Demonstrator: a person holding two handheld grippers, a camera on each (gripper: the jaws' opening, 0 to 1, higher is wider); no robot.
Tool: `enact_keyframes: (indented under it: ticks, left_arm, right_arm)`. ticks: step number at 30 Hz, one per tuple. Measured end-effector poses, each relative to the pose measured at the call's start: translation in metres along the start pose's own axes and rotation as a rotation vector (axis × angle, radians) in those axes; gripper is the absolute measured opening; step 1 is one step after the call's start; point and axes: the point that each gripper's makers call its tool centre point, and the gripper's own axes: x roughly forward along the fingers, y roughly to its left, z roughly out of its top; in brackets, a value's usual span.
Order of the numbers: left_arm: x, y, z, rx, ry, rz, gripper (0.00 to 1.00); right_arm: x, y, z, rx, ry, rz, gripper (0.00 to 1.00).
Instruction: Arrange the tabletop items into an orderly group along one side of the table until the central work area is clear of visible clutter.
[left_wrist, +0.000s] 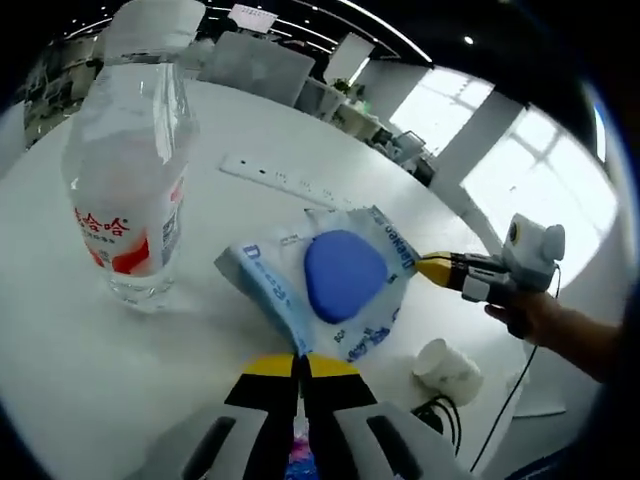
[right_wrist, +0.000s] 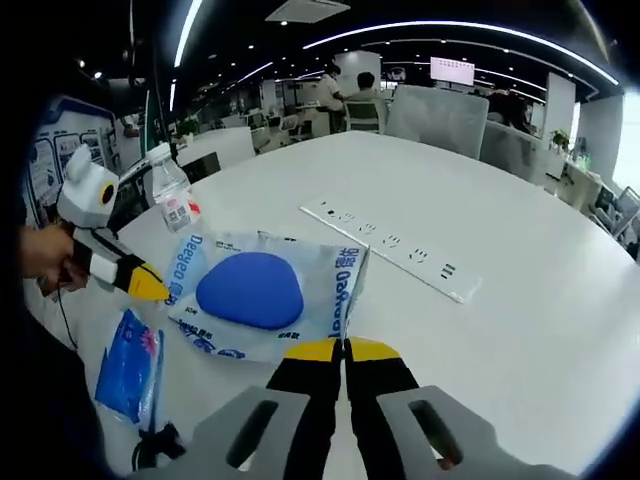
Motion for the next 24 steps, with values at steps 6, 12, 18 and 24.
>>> enact_keyframes:
  ticks: [6,12,18,24]
  left_arm:
    - [0.009,-0.003,0.007,0.033,0.000,-0.011,0.00]
    - [0.018,-0.009,0.010,0.054,-0.003,-0.012,0.00]
    - [0.028,-0.013,0.013,0.056,-0.004,-0.012,0.00]
    - [0.038,-0.018,0.018,0.063,0.002,-0.014,0.00]
  right_arm:
    - [-0.015,-0.005,-0.011,0.046,-0.016,-0.022,0.00]
    - [-0.027,-0.007,-0.024,0.082,-0.020,-0.039,0.00]
    - [-0.037,-0.012,-0.037,0.106,-0.020,-0.048,0.00]
    - [-0.046,-0.013,-0.048,0.131,-0.014,-0.057,0.00]
